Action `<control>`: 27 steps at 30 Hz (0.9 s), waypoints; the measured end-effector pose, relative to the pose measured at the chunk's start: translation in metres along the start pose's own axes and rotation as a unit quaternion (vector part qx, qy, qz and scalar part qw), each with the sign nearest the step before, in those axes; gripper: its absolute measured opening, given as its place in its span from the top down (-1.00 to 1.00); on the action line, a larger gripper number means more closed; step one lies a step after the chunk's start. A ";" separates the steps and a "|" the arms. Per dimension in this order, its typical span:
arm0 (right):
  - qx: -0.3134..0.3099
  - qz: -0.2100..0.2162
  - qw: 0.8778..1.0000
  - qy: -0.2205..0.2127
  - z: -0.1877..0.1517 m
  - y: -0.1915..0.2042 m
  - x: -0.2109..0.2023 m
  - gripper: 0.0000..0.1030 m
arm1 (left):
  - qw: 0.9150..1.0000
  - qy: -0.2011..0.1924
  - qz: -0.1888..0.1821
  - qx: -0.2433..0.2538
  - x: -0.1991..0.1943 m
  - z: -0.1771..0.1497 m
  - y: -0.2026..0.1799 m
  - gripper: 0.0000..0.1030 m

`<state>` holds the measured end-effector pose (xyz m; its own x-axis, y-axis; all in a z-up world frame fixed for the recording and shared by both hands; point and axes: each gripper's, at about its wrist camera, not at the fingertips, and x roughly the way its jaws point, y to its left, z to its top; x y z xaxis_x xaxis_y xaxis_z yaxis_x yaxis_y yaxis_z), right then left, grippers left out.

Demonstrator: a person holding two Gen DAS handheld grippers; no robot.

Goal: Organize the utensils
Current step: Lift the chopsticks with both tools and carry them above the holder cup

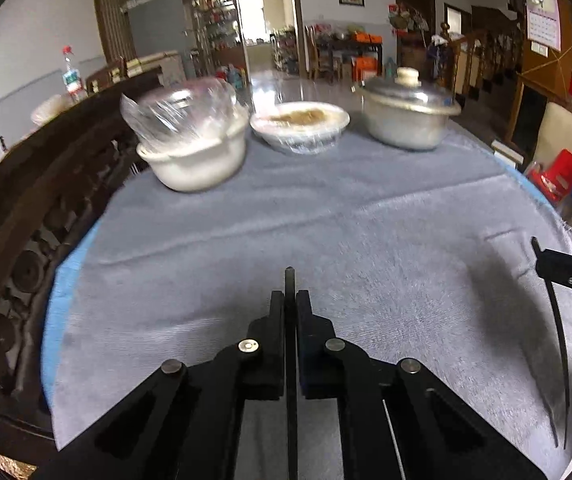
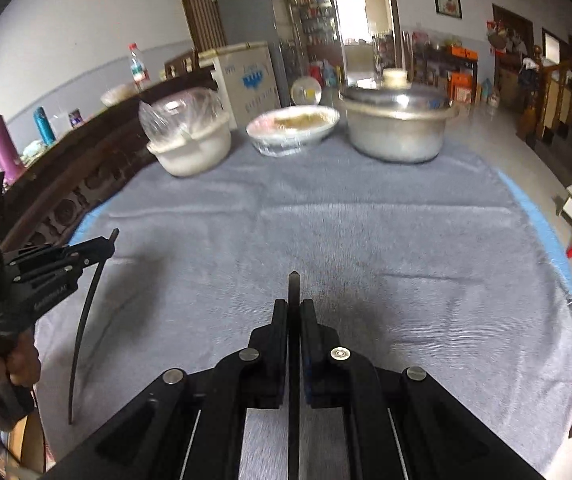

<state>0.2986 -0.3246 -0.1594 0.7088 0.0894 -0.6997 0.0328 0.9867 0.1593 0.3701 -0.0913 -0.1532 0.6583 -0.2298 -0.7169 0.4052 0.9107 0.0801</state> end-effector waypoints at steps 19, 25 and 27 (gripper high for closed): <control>0.033 0.003 0.991 -0.128 -0.035 0.007 -0.146 0.87 | 0.993 -0.094 -0.008 -0.076 -0.120 -0.012 0.056 0.90; 0.049 0.006 0.987 -0.154 -0.053 0.009 -0.178 0.87 | 0.988 -0.110 -0.035 -0.102 -0.156 -0.030 0.072 0.90; 0.053 0.006 0.985 -0.164 -0.058 0.009 -0.187 0.87 | 0.986 -0.120 -0.035 -0.106 -0.170 -0.036 0.074 0.90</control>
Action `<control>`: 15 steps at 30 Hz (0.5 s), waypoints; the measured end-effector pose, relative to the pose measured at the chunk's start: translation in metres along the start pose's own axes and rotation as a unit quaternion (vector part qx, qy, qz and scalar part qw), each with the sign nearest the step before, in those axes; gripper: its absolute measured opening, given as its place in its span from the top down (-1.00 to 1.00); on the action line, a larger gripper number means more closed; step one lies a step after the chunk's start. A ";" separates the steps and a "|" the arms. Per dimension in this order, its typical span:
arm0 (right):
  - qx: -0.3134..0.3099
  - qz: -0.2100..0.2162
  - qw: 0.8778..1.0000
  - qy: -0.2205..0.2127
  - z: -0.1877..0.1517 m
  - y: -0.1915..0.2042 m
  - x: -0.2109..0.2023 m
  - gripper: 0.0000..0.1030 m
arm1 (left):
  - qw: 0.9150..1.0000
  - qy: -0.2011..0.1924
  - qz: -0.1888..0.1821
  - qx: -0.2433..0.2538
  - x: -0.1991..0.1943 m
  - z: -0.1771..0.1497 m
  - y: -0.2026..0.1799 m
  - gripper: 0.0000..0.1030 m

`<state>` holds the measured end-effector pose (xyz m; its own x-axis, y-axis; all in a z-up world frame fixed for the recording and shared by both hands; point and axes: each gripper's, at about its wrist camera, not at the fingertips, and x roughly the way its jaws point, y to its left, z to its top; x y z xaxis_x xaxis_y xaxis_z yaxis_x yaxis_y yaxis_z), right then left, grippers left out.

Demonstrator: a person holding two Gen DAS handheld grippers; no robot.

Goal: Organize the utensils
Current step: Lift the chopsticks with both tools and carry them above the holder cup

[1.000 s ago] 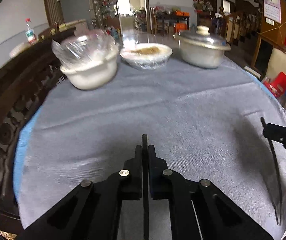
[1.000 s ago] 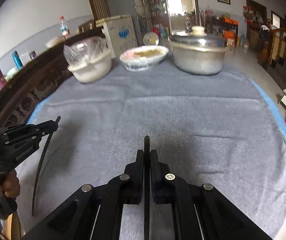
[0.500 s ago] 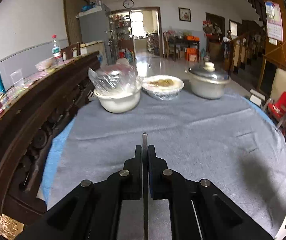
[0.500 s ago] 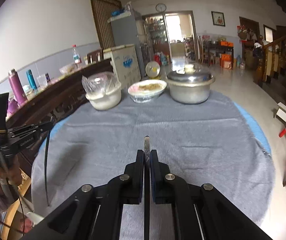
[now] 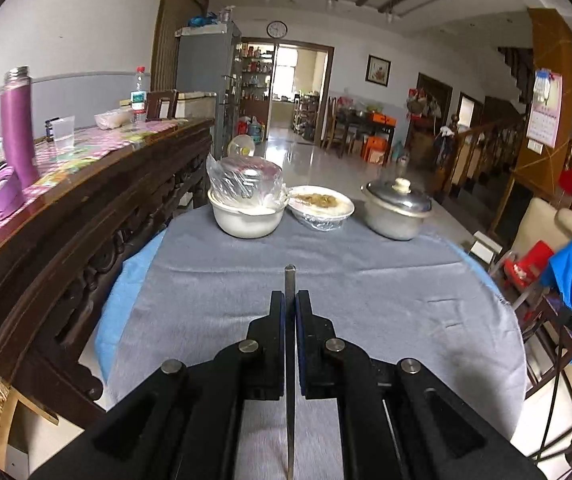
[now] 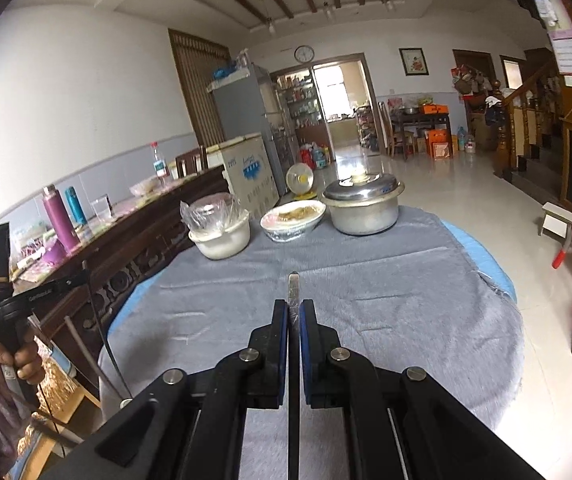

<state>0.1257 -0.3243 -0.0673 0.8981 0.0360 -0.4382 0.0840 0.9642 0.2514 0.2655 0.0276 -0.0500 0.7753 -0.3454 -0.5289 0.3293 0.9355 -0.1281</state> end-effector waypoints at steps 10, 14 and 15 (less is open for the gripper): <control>0.032 0.009 0.999 -0.032 -0.011 -0.003 -0.039 0.87 | 0.999 -0.031 -0.002 -0.011 -0.057 -0.018 -0.008 0.90; 0.049 0.019 0.997 -0.047 -0.016 -0.006 -0.055 0.87 | 0.999 -0.049 -0.005 -0.009 -0.085 -0.027 -0.016 0.90; 0.053 0.022 0.997 -0.052 -0.017 -0.006 -0.059 0.87 | 0.999 -0.053 -0.007 -0.009 -0.091 -0.028 -0.018 0.90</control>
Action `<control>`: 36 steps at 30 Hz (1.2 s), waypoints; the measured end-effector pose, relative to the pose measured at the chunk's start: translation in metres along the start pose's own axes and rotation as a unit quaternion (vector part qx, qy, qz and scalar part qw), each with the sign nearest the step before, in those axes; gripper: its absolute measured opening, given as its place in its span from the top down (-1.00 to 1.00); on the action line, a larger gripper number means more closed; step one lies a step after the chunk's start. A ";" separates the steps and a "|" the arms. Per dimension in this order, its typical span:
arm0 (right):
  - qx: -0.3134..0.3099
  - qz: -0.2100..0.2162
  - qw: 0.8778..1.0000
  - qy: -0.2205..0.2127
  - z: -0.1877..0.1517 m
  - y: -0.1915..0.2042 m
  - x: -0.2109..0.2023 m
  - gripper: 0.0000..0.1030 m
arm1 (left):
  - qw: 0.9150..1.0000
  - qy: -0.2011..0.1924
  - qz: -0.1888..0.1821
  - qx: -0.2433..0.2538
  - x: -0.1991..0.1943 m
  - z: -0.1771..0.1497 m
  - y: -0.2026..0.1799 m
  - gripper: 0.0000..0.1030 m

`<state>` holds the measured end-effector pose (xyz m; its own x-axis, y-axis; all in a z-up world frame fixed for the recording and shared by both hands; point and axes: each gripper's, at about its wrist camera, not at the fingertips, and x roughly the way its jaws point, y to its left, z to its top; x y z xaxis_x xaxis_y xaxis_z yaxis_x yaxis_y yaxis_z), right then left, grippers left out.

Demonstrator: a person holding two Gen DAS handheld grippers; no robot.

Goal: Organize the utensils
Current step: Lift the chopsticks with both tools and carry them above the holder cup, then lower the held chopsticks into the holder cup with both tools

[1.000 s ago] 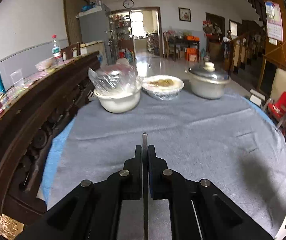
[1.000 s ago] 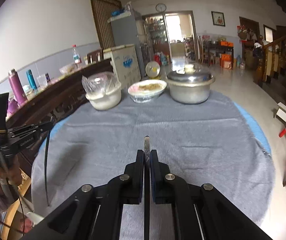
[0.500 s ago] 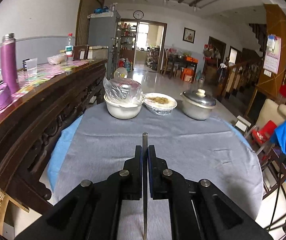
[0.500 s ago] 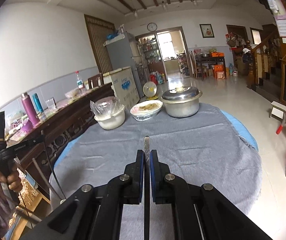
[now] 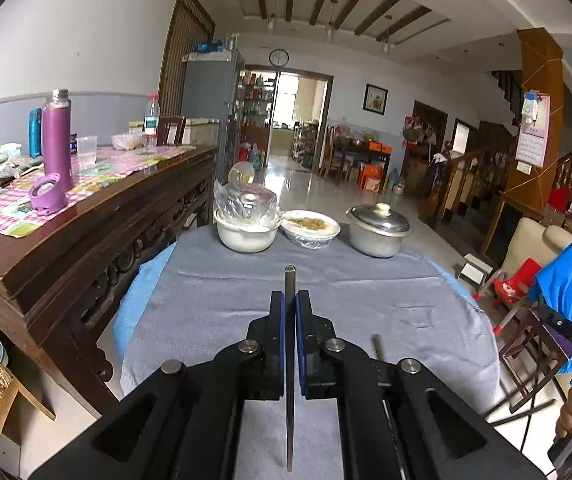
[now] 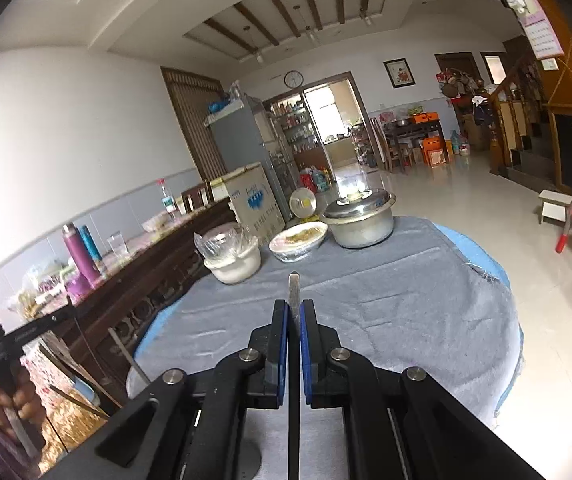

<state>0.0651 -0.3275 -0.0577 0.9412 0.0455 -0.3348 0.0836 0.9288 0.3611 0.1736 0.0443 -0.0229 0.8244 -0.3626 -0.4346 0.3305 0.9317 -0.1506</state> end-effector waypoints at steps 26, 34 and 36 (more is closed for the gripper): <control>0.047 0.056 0.995 -0.072 -0.032 0.018 -0.061 0.87 | 0.996 -0.040 -0.058 -0.046 -0.098 -0.028 -0.046 0.90; 0.057 0.042 0.995 -0.064 -0.045 0.004 -0.066 0.87 | 0.995 -0.055 -0.074 -0.044 -0.111 -0.021 -0.063 0.90; 0.061 0.040 0.995 -0.067 -0.045 -0.001 -0.067 0.87 | 0.995 -0.056 -0.076 -0.043 -0.111 -0.018 -0.066 0.90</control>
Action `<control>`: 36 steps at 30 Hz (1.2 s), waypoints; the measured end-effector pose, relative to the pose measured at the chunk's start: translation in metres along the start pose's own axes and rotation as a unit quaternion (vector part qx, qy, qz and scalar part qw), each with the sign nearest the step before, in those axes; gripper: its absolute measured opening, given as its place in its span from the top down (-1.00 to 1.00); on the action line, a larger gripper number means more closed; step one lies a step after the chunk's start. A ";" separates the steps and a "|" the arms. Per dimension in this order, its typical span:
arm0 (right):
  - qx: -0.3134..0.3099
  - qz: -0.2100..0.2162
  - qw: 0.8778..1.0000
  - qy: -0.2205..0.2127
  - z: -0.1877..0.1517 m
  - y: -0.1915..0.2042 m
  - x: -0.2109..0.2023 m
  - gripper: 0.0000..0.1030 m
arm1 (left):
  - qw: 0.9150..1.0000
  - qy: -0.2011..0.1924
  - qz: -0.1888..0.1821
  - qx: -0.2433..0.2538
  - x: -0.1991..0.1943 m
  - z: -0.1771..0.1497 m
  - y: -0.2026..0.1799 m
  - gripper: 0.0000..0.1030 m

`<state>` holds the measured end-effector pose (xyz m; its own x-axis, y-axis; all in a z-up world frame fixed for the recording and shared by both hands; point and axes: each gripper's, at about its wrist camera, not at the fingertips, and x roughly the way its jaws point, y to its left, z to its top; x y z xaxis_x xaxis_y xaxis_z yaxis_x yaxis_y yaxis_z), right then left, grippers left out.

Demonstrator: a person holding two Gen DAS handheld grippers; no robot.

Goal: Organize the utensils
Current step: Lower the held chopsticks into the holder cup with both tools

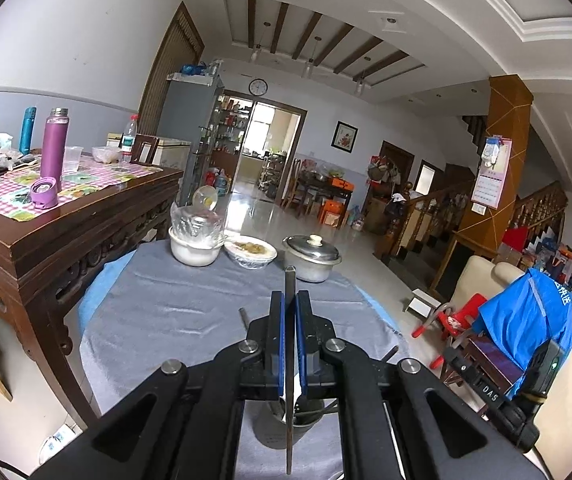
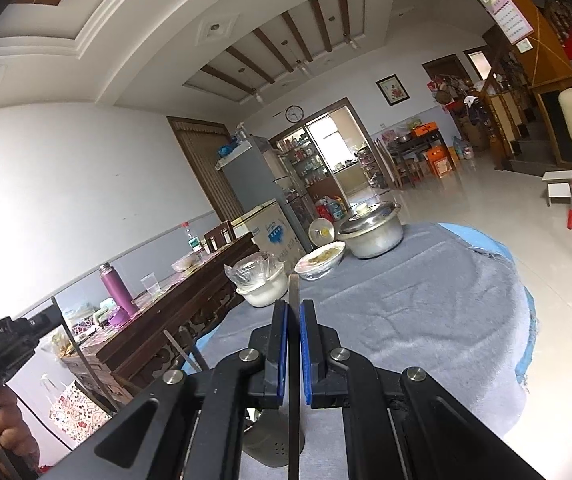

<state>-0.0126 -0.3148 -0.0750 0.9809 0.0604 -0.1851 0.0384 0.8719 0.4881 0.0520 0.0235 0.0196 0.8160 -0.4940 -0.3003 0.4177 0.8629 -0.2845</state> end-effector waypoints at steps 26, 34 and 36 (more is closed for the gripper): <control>-0.016 0.000 0.995 -0.097 0.038 0.008 0.045 0.87 | 1.000 -0.024 -0.001 0.012 0.036 0.029 -0.029 0.90; 0.006 -0.010 0.989 -0.146 0.049 0.006 0.081 0.87 | 0.999 -0.032 0.016 0.016 0.054 0.025 -0.032 0.90; 0.014 -0.011 0.988 -0.151 0.052 0.005 0.092 0.87 | 0.999 -0.031 0.021 0.019 0.057 0.022 -0.033 0.90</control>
<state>0.0874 -0.3298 -0.0453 0.9918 -0.1097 0.0661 0.0609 0.8578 0.5104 0.0939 -0.0312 0.0321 0.8563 -0.4498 -0.2537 0.3959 0.8873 -0.2366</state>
